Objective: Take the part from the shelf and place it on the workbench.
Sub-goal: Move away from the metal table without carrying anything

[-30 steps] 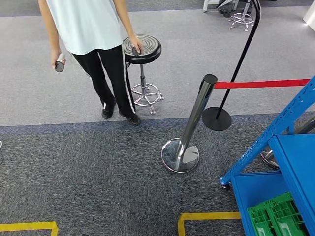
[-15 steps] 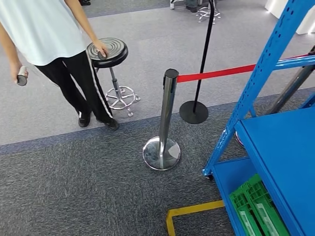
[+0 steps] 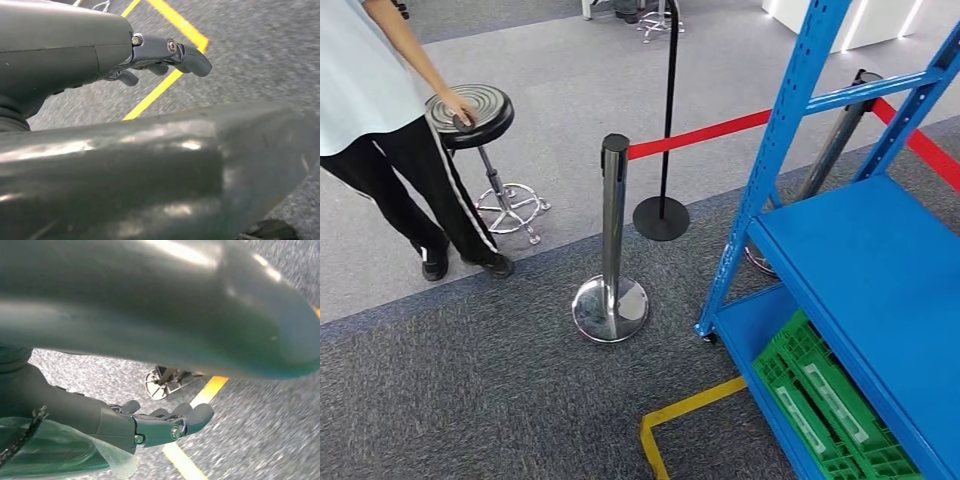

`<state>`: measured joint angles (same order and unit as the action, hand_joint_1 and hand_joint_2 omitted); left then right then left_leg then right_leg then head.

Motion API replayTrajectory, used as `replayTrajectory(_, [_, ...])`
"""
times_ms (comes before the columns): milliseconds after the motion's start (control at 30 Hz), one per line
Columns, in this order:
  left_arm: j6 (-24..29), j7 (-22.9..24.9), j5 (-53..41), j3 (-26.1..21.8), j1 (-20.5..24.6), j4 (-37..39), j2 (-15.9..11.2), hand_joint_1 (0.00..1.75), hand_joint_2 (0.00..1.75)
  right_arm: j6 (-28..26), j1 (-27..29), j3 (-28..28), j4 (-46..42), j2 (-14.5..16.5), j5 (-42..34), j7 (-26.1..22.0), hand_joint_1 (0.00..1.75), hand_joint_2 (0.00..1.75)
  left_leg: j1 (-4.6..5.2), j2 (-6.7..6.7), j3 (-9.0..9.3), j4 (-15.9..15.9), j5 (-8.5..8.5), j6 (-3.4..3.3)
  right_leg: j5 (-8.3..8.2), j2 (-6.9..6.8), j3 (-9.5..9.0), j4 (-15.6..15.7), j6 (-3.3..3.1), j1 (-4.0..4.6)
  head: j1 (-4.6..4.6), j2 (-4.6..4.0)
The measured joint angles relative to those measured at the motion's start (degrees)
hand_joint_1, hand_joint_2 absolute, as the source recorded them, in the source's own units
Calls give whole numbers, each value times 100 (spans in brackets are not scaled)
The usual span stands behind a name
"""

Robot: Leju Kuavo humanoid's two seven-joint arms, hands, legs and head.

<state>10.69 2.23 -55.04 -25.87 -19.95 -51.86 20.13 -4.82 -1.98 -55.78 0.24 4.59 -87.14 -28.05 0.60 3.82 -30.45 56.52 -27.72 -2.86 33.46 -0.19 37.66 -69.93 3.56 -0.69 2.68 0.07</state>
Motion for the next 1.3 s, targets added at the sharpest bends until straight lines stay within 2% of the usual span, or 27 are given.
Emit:
replayTrajectory(33, [-14, 1, 9, 33, -4, -14, 2, 0, 0, -6, 6, 1, 0, 0, 0, 2, 0, 0, 1, 72, 6, 7, -3, 7, -165, -91, -283, 418, 1, 1, 2, 0])
replayTrajectory(100, [-27, 4, 21, 86, -14, -41, 2, 0, 0, -6, -6, 2, 0, 0, 0, 7, 0, 0, 22, 188, 19, 30, -20, 48, -361, -306, -734, 1148, -57, 18, -9, 0])
replayTrajectory(133, [-27, 5, 24, 109, -20, -54, 2, 0, 0, -4, -11, 5, 1, -1, 0, 8, 0, 0, 31, 234, 32, 41, -27, 78, -390, -363, -831, 1324, -105, 28, -22, 0])
replayTrajectory(167, [-26, 6, 25, 131, -24, -67, 2, 0, 0, -1, -10, 14, 1, -1, 0, 10, 0, 0, 35, 279, 43, 46, -30, 109, -384, -353, -836, 1364, -157, 42, -33, 0])
replayTrajectory(233, [-22, 6, 26, 165, -31, -97, 2, 0, 0, 8, 10, 31, 2, -2, 0, 11, 0, 0, 20, 319, 67, 63, -48, 175, -427, -237, -839, 1389, -244, 35, -42, 0])
replayTrajectory(300, [-20, 5, 21, 188, -43, -119, 1, 0, 0, 16, 6, 43, 2, -1, 0, 11, 0, 0, -13, 84, -5, 287, -243, 252, -486, -125, -857, 1419, -319, 8, -64, 0])
replayTrajectory(367, [-22, 3, 4, 196, -63, -124, 0, 0, 0, 19, -13, 53, 2, 0, 0, 7, 0, 0, -56, -233, -267, 951, -646, 313, -529, 7, -840, 1421, -366, -4, -92, 0])
replayTrajectory(400, [-27, 1, -7, 198, -71, -124, 0, 0, 0, 19, -17, 60, 2, 0, 0, 4, 0, 0, -72, -300, -426, 1336, -817, 330, -540, 80, -824, 1416, -377, -2, -94, 0])
replayTrajectory(433, [-34, -3, -16, 201, -77, -124, 0, 0, 0, 19, -13, 68, 2, 0, 0, 3, 0, 0, -82, -324, -540, 1606, -892, 342, -545, 157, -813, 1408, -378, 0, -93, 0])
replayTrajectory(467, [-41, -10, -25, 204, -79, -124, 0, 0, 0, 17, -8, 75, 2, 0, 0, 2, 0, 0, -89, -334, -573, 1683, -850, 347, -548, 236, -806, 1398, -377, 1, -94, 0])
replayTrajectory(500, [-49, -18, -31, 209, -79, -125, 0, 0, 0, 16, -4, 81, 2, 0, 0, 0, 0, 0, -97, -350, -501, 1521, -693, 345, -549, 319, -803, 1386, -372, 0, -94, 0])
replayTrajectory(533, [-59, -28, -36, 215, -80, -125, 0, 0, 0, 12, -3, 87, 2, 0, 0, -2, 0, 0, -108, -402, -351, 1184, -469, 336, -549, 404, -803, 1375, -363, -2, -95, 0])
replayTrajectory(600, [-94, -64, -34, 226, -84, -125, 1, 0, 0, 4, -14, 97, 2, 0, 0, -5, 0, 0, -138, -678, -27, 441, -145, 301, -550, 566, -779, 1347, -316, 1, -92, 1])
replayTrajectory(667, [-138, -105, -16, 239, -83, -125, 3, 0, 0, -1, -21, 115, 2, 0, 0, -10, 0, 0, -144, -858, 86, 136, -100, 269, -571, 696, -711, 1328, -231, -9, -89, 1])
replayTrajectory(733, [-152, -123, -2, 260, -79, -132, 6, 0, 0, -2, 3, 132, 4, -1, 0, -15, 0, 0, -133, -764, 79, 90, -86, 218, -594, 778, -626, 1333, -140, -38, -88, 0])
replayTrajectory(800, [-147, -130, 3, 278, -79, -139, 9, 0, 0, -7, 17, 142, 7, -2, 0, -17, 0, 0, -133, -613, 81, 27, -43, 141, -465, 519, -505, 1179, -93, -41, -60, 0])
replayTrajectory(867, [-148, -136, 4, 284, -96, -140, 11, 0, 0, -12, -7, 149, 9, -2, 0, -20, 0, 0, -118, -426, 65, -2, -23, 92, -91, 153, -230, 604, -75, -34, -25, 0])
replayTrajectory(933, [-160, -151, 2, 282, -114, -139, 11, 0, 0, -17, -21, 164, 9, -2, 0, -19, 0, 0, -94, -231, 39, 3, -24, 79, 236, 64, 66, -78, -47, -39, -16, 0])
replayTrajectory(967, [-169, -166, -2, 282, -116, -139, 11, 0, 0, -20, -15, 173, 9, -2, 0, -14, 0, 0, -86, -142, 31, 6, -24, 78, 255, 54, 95, -207, -35, -40, -18, 0])
replayTrajectory(1000, [-182, -184, -4, 283, -113, -139, 11, 0, 0, -24, -5, 180, 9, -2, 0, -10, 0, 0, -81, -60, 28, 9, -26, 80, 166, 37, 6, -111, -30, -40, -16, 0])
replayTrajectory(1033, [-195, -201, -3, 283, -111, -140, 12, 0, 0, -27, 4, 186, 9, -2, 0, -4, 0, 0, -79, 12, 33, 12, -30, 86, 0, -6, -189, 190, -31, -39, -16, 0])
replayTrajectory(1100, [-230, -221, 11, 286, -112, -141, 12, 0, 0, -25, 0, 198, 9, -2, 0, 1, 0, 0, -58, 135, 55, 31, -51, 119, -295, -258, -657, 963, -67, -22, -14, 0])
replayTrajectory(1133, [-279, -234, 1, 286, -118, -145, 12, 0, 0, -22, -8, 207, 9, -2, 0, 1, 0, 0, -42, 188, 67, 43, -60, 145, -363, -357, -798, 1213, -103, -8, -23, 0])
replayTrajectory(1167, [-364, -261, -36, 281, -125, -158, 10, 0, 0, -19, -11, 215, 9, -2, 0, 1, 0, 0, -29, 239, 79, 54, -67, 172, -379, -419, -852, 1332, -143, 8, -33, 0])
replayTrajectory(1233, [-594, -360, -178, 240, -134, -212, 7, 0, 0, -16, 6, 228, 9, 0, 0, -1, 0, 0, -28, 338, 102, 58, -73, 230, -388, -324, -825, 1358, -227, 23, -49, 0])
replayTrajectory(1267, [-688, -411, -247, 203, -135, -244, 5, 0, 0, -17, 16, 230, 9, 5, 0, -3, 0, 0, -39, 298, 105, 82, -108, 265, -404, -271, -828, 1368, -266, 16, -52, 0])
replayTrajectory(1300, [-745, -450, -295, 162, -135, -268, 3, 0, 0, -17, 17, 230, 9, 10, 0, -4, 0, 0, -53, 179, 78, 180, -200, 301, -427, -213, -838, 1381, -308, 6, -62, 0])
